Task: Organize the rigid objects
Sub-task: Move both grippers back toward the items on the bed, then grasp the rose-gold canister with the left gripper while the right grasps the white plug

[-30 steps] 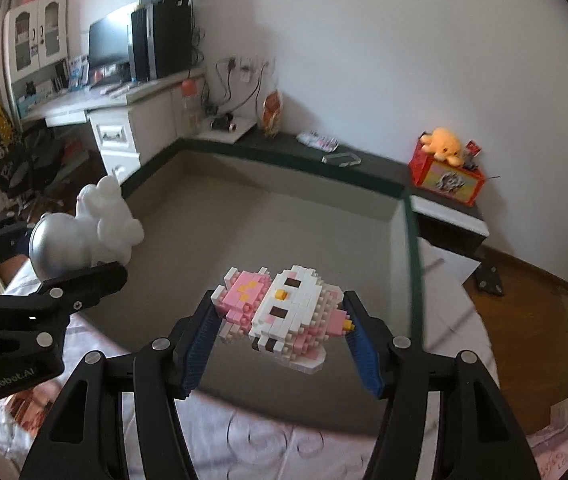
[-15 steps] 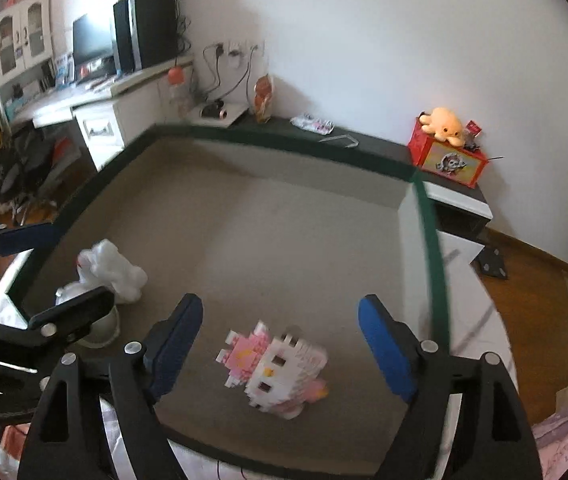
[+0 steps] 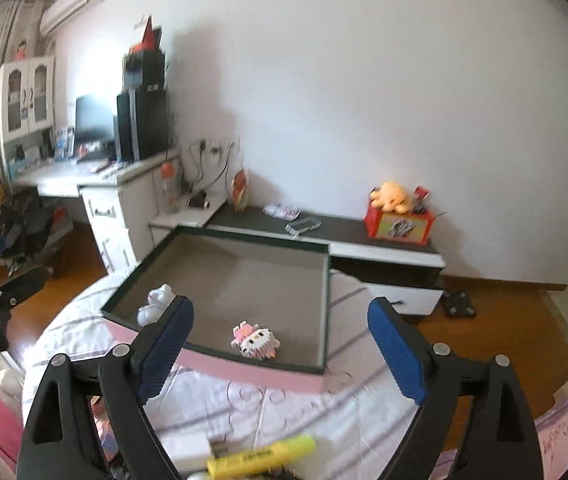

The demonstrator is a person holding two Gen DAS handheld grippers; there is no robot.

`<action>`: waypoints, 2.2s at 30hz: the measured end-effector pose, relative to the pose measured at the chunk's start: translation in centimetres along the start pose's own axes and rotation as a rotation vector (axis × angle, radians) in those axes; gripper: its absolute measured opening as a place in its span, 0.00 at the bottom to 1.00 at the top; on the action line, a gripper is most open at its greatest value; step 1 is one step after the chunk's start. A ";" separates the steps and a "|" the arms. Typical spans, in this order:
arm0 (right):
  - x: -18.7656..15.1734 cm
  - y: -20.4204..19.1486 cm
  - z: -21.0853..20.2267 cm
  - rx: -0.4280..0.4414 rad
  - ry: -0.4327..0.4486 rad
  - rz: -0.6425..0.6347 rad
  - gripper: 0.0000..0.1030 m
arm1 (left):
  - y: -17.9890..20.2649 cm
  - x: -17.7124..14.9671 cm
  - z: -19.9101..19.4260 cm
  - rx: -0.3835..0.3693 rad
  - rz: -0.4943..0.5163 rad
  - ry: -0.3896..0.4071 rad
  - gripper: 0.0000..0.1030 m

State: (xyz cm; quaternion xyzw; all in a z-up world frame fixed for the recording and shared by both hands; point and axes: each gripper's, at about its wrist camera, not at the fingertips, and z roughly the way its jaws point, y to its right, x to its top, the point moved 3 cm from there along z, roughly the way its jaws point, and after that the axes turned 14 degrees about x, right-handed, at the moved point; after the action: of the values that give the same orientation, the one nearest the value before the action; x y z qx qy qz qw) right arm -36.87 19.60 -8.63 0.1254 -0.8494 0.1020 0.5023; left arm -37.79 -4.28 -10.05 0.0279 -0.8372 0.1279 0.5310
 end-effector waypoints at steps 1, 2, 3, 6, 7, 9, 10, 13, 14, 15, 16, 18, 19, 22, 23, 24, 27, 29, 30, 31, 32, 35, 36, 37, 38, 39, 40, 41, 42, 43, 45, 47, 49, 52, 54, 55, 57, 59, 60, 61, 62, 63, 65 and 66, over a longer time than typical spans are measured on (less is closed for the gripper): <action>-0.3 -0.4 -1.5 -0.007 0.020 -0.006 0.89 | -0.5 -0.4 -1.2 0.005 -0.005 0.011 1.00; -0.7 -0.8 -2.9 -0.023 0.036 -0.014 0.89 | -0.9 -0.8 -2.3 0.005 -0.010 0.026 1.00; -0.9 -1.2 -3.8 -0.036 0.047 -0.019 0.89 | -1.2 -1.3 -3.4 0.003 -0.015 0.038 1.00; -2.3 -2.3 -7.7 -0.074 0.099 -0.032 0.89 | -2.1 -2.8 -6.7 0.006 -0.031 0.062 1.00; -2.9 -2.7 -9.1 -0.089 0.120 -0.029 0.89 | -2.5 -3.5 -7.9 0.005 -0.042 0.067 1.00; -3.7 -3.2 -10.8 -0.107 0.139 -0.027 0.89 | -2.9 -4.4 -9.7 0.003 -0.052 0.076 1.00; -4.3 -3.6 -11.9 -0.121 0.147 -0.024 0.89 | -3.1 -4.9 -10.5 -0.001 -0.061 0.078 1.00; -5.5 -4.1 -13.8 -0.143 0.159 -0.014 0.89 | -2.8 -6.4 -12.6 -0.023 -0.057 0.073 1.00; -5.7 -4.2 -14.2 -0.146 0.161 -0.011 0.89 | -2.7 -6.6 -13.0 -0.029 -0.051 0.075 1.00; -5.9 -4.2 -14.5 -0.148 0.157 -0.005 0.89 | -2.6 -6.7 -13.5 -0.037 -0.042 0.080 1.00; -6.2 -4.3 -14.8 -0.148 0.155 0.000 0.89 | -2.5 -6.9 -14.1 -0.043 -0.034 0.087 1.00; -6.6 -4.4 -15.3 -0.152 0.149 0.006 0.89 | -2.1 -7.0 -14.6 -0.048 -0.019 0.090 1.00; -6.7 -4.3 -15.5 -0.153 0.149 0.006 0.89 | -2.0 -7.2 -15.1 -0.050 -0.016 0.098 1.00; -7.2 -4.5 -16.0 -0.161 0.143 0.001 0.89 | -2.0 -7.4 -15.6 -0.047 -0.004 0.102 1.00; -7.2 -4.4 -16.0 -0.163 0.144 0.001 0.89 | -2.0 -7.5 -15.7 -0.047 -0.003 0.100 1.00; -7.4 -4.5 -16.2 -0.165 0.142 0.001 0.89 | -2.1 -7.6 -15.8 -0.046 0.000 0.096 1.00; -7.9 -4.6 -16.2 -0.160 0.139 0.004 0.89 | -2.1 -8.0 -15.4 -0.046 -0.001 0.084 1.00; -8.5 -4.6 -15.6 -0.156 0.120 0.007 0.89 | -2.1 -8.4 -14.7 -0.041 0.005 0.061 1.00; -8.9 -4.5 -15.0 -0.152 0.104 0.011 0.89 | -2.0 -8.6 -14.3 -0.039 0.008 0.051 1.00; -9.2 -4.4 -14.5 -0.148 0.091 0.014 0.89 | -1.9 -8.9 -13.8 -0.038 0.013 0.034 1.00; -9.6 -4.4 -14.0 -0.144 0.078 0.018 0.89 | -1.8 -9.1 -13.3 -0.039 0.019 0.021 1.00; -10.8 -3.9 -11.8 -0.132 0.023 0.036 0.89 | -1.4 -9.9 -11.6 -0.035 0.036 -0.018 1.00; -11.1 -3.8 -11.2 -0.127 0.006 0.041 0.89 | -1.2 -10.1 -11.0 -0.034 0.043 -0.032 1.00; -11.4 -3.6 -10.4 -0.122 -0.013 0.046 0.89 | -1.1 -10.3 -10.4 -0.032 0.050 -0.045 1.00; -11.6 -3.4 -9.8 -0.121 -0.026 0.050 0.89 | -0.9 -10.6 -9.7 -0.029 0.056 -0.057 1.00; -11.7 -3.2 -9.2 -0.120 -0.034 0.053 0.89 | -0.7 -10.7 -9.0 -0.026 0.062 -0.070 1.00; -11.9 -2.9 -8.7 -0.120 -0.043 0.057 0.89 | -0.6 -10.9 -8.2 -0.024 0.065 -0.084 1.00; -11.9 -2.7 -8.2 -0.120 -0.051 0.063 0.89 | -0.6 -10.9 -7.5 -0.022 0.063 -0.095 1.00; -12.0 -2.5 -7.7 -0.119 -0.059 0.068 0.89 | -0.6 -11.0 -6.8 -0.018 0.053 -0.106 1.00; -12.0 -2.1 -7.1 -0.122 -0.068 0.073 0.89 | -0.7 -11.1 -5.7 -0.022 0.040 -0.128 1.00; -12.1 -1.3 -6.2 -0.128 -0.082 0.081 0.89 | -0.5 -11.2 -4.2 -0.030 0.033 -0.157 1.00; -12.2 -0.5 -5.1 -0.132 -0.097 0.096 0.89 | -0.2 -11.3 -2.3 -0.029 0.041 -0.187 1.00; -12.3 0.2 -4.0 -0.136 -0.116 0.109 0.89 | 0.4 -11.4 -0.6 -0.034 0.057 -0.208 1.00; -12.7 1.3 -2.3 -0.139 -0.148 0.127 0.89 | 1.1 -11.6 1.7 -0.037 0.079 -0.239 1.00; -13.0 1.9 -1.5 -0.143 -0.166 0.133 0.89 | 1.5 -11.7 3.0 -0.051 0.080 -0.257 1.00; -13.2 2.3 -1.0 -0.146 -0.176 0.137 0.89 | 1.6 -11.7 3.5 -0.060 0.079 -0.261 1.00; -13.5 2.9 -0.3 -0.150 -0.193 0.145 0.89 | 1.8 -11.8 4.7 -0.071 0.070 -0.276 1.00; -13.6 3.3 0.3 -0.154 -0.202 0.151 0.89 | 1.8 -12.1 6.2 -0.077 0.052 -0.312 0.98; -13.7 3.5 0.6 -0.155 -0.211 0.154 0.89 | 1.9 -12.3 6.8 -0.083 0.049 -0.327 0.95; -13.9 3.7 1.0 -0.149 -0.223 0.156 0.89 | 2.0 -12.6 7.4 -0.084 0.050 -0.345 0.94; -14.0 3.8 1.2 -0.145 -0.228 0.158 0.89 | 2.1 -12.8 7.8 -0.102 0.044 -0.353 0.93; -14.1 3.9 1.5 -0.141 -0.236 0.160 0.89 | 2.2 -12.8 8.0 -0.118 0.037 -0.356 0.93; -14.3 3.8 2.0 -0.118 -0.247 0.163 0.89 | 2.5 -12.9 8.3 -0.139 0.042 -0.366 0.91; -14.4 3.6 2.1 -0.106 -0.250 0.166 0.89 | 2.7 -12.9 8.4 -0.147 0.047 -0.365 0.88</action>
State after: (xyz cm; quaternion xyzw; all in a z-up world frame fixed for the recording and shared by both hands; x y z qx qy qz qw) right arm -33.07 24.00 -22.48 0.0399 -0.9170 0.0817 0.3885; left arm -40.12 -4.86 -25.50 -0.0079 -0.9270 0.0715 0.3680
